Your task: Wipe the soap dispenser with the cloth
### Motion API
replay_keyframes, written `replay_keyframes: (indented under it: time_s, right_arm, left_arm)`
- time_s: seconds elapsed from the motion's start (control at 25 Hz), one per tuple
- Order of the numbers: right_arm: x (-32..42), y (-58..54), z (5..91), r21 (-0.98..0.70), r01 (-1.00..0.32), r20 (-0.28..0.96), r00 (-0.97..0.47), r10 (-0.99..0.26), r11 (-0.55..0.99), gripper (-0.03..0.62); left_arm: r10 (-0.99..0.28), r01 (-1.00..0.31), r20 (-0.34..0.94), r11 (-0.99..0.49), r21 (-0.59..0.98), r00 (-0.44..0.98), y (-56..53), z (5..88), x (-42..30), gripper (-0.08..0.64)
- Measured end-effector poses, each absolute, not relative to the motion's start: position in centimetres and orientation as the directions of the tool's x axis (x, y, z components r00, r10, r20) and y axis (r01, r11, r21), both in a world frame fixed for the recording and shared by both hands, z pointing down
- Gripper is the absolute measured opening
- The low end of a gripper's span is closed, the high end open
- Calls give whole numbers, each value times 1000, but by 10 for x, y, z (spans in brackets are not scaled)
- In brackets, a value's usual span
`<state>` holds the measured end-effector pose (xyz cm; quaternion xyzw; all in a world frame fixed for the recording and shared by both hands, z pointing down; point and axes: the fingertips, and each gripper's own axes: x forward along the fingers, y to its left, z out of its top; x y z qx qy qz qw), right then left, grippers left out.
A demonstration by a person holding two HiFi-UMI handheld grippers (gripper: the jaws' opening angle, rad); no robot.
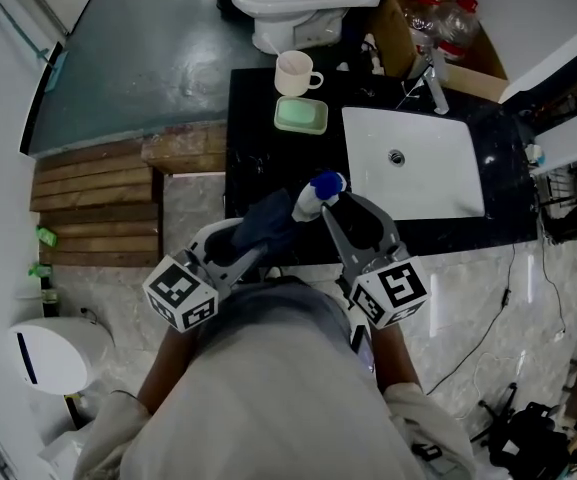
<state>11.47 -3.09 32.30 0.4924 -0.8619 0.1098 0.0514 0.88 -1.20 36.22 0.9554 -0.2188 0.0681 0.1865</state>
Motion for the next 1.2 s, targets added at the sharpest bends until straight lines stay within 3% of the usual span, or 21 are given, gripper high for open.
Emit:
replay_keyframes:
  time_s: [0.16,0.4,0.48,0.68,0.88,1.2]
  right_arm:
    - [107,-47,328,-99,-863,225,-505,-833,496,139]
    - [108,-62,326,-61,-850,272,-519,-811,523,140]
    - [107,-64,327,-49,-846,292,-521,-802,531,90]
    - [103,-75,326,-63,-824,305,-552,-776,562,80]
    - [96,-92,316,-165,-796,229,-606,-762,583,80]
    - [88,-87,320,-140,-738,155,-675,-722,660,80]
  left_arm:
    - [-363,-420,223,-852,314,905,-26,362,8,141]
    - [-311,-383,246,-859,340,918,-43,366,13,141]
    - [-292,-366,247,-860,355,924,-48,369,15,141]
    - [-275,-355,246,-849,391,929,-64,376,14,141]
    - [-289,-367,240,-835,410,927,-81,377,8,141]
    - [-302,-381,242,-821,425,922,-90,381,-5,141]
